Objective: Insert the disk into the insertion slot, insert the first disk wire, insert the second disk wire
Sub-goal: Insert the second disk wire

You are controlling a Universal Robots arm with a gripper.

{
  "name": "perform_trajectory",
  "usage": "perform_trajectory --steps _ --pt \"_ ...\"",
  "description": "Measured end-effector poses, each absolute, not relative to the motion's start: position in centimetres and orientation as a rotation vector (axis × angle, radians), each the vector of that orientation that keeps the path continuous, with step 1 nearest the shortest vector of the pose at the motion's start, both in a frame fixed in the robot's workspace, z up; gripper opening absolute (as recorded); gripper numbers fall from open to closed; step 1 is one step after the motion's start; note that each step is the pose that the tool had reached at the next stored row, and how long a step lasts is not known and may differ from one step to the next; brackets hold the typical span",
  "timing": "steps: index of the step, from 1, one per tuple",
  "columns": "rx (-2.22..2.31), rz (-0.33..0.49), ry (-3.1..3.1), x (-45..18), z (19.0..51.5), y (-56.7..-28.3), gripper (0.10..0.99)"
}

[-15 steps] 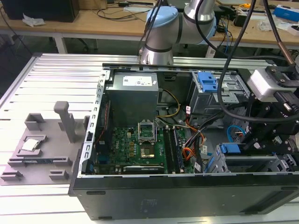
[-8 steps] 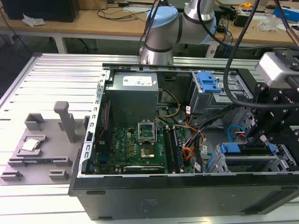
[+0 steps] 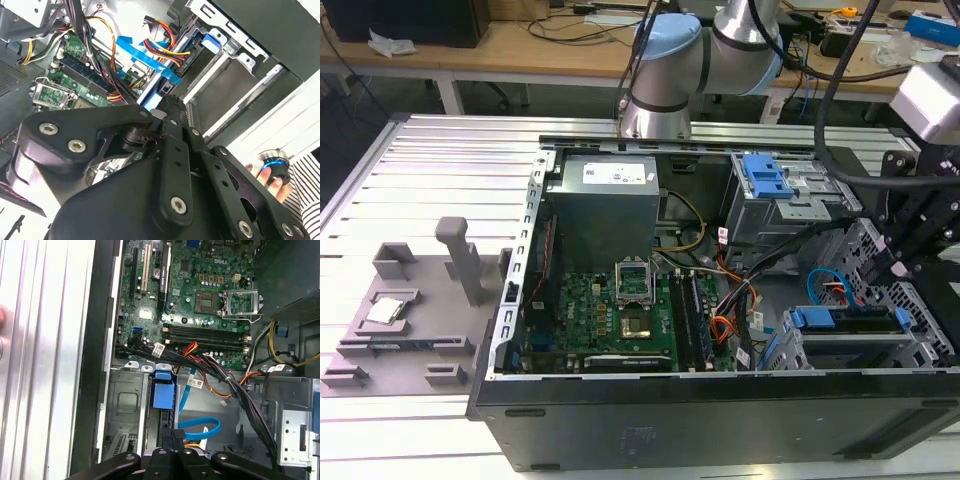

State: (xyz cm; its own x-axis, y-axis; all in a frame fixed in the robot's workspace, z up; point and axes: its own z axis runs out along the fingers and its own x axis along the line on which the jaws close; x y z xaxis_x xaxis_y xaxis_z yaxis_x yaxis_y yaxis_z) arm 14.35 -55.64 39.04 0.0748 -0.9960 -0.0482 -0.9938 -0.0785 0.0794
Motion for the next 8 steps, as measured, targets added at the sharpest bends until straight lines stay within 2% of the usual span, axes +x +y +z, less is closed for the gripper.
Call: perform_trajectory --steps 8 --pt "2.284 -0.140 -2.115 14.34 39.14 -55.64 0.106"
